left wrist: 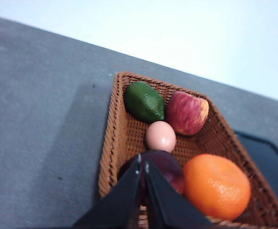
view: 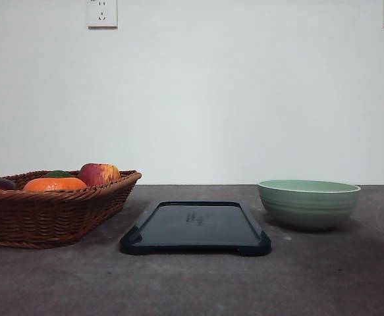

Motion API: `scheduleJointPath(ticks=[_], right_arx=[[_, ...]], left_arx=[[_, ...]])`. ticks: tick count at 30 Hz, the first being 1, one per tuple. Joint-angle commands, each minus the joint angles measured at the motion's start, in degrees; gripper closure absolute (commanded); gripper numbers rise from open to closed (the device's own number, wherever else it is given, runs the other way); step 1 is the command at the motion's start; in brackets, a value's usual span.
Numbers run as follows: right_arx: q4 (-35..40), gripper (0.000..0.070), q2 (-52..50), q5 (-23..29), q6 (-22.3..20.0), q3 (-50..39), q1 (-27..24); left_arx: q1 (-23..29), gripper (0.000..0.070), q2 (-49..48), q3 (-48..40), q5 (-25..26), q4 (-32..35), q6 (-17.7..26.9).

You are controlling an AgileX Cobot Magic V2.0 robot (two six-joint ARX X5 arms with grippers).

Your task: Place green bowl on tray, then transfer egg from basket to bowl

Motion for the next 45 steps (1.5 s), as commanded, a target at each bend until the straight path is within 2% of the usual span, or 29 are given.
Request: scheduleJointPath(ticks=[1, 3, 5, 8, 11, 12, 16, 19, 21, 25, 32, 37, 41, 45], right_arx=[[0.50, 0.0693, 0.07, 1.70, 6.34, -0.24, -0.02], [0.48, 0.0693, 0.07, 3.31, 11.09, -0.24, -0.02], [0.81, 0.0693, 0.07, 3.99, 16.37, -0.17, -0.02], [3.70, 0.0693, 0.07, 0.91, 25.11, -0.09, -0.02], [8.73, 0.0693, 0.09, -3.48, 32.27, -0.09, 0.00], [10.15, 0.0693, 0.09, -4.71, 33.38, -0.09, 0.00], [14.32, 0.0693, 0.09, -5.65, 32.42, 0.03, 0.00], [16.04, 0.0693, 0.11, -6.14, 29.50, 1.54, 0.00], [15.63, 0.0693, 0.35, -6.62, 27.48, 3.42, 0.00], [11.94, 0.0693, 2.94, -6.76, 26.78, 8.91, 0.00], [2.90, 0.0693, 13.02, -11.18, 18.85, 21.24, 0.00], [-1.58, 0.0693, 21.90, -14.95, 15.09, 28.76, 0.00], [-4.31, 0.0693, 28.73, -19.27, 13.43, 33.54, 0.00], [-8.09, 0.0693, 35.42, -23.87, 11.99, 37.70, 0.02]], left_arx=[[0.02, 0.0700, -0.04, -1.05, -0.04, 0.61, -7.63], [0.02, 0.0700, -0.04, -1.05, 0.09, 0.66, -13.92], [0.02, 0.0700, -0.04, -0.98, 0.88, 0.70, -18.14], [0.02, 0.0700, -0.04, -0.74, 1.01, 2.13, -19.39], [0.02, 0.0700, -0.04, -0.74, 0.98, 8.84, -19.17], [0.02, 0.0700, -0.04, -0.74, 0.98, 11.58, -18.65], [0.02, 0.0700, 0.00, -0.23, 0.98, 20.12, -14.89], [0.02, 0.0700, 0.07, 1.90, 0.98, 20.08, -11.97], [0.02, 0.0700, 0.44, 4.44, 0.92, 17.19, -11.65], [0.02, 0.0699, 3.65, 11.17, 0.78, 9.04, -10.73], [0.02, 0.0699, 14.11, 23.80, 0.79, -0.08, -9.26], [-0.38, 0.0699, 23.24, 32.91, 1.34, -6.26, -4.36], [-0.52, 0.0699, 30.46, 39.10, 4.30, -11.46, -0.42], [-0.52, 0.0700, 37.04, 43.71, 8.96, -15.16, 0.93]])
